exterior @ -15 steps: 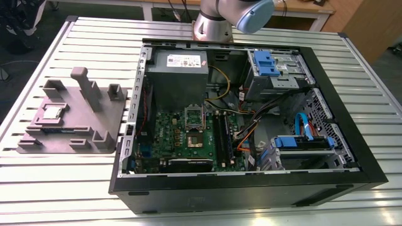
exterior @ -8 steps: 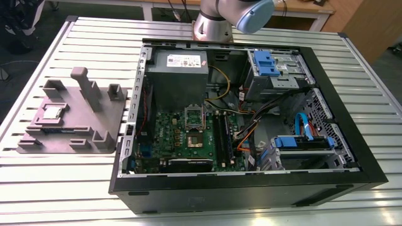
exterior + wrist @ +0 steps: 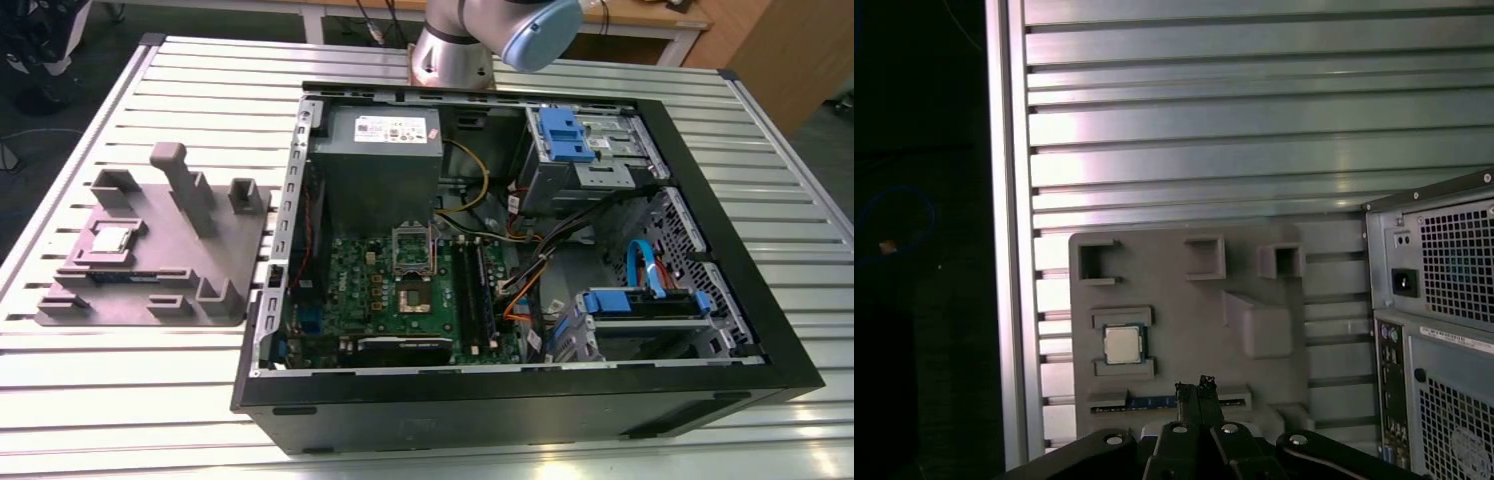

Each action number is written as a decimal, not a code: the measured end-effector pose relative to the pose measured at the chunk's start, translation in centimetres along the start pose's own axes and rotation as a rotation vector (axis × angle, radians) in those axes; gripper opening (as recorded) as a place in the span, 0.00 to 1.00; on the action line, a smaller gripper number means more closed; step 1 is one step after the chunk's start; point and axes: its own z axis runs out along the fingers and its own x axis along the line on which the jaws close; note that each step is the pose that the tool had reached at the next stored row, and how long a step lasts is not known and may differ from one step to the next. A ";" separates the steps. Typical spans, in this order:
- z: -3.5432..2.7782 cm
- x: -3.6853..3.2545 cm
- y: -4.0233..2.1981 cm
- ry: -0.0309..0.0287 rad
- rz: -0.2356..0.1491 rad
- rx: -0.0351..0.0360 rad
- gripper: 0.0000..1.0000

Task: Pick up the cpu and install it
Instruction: 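Reach for the cpu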

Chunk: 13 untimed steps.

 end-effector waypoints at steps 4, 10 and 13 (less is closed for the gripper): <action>0.00 0.24 -0.01 0.0001 0.000 0.0000 0.10; 0.00 0.52 -0.04 0.0001 0.000 0.0000 0.10; -0.01 0.60 -0.04 0.0001 0.000 0.0000 0.10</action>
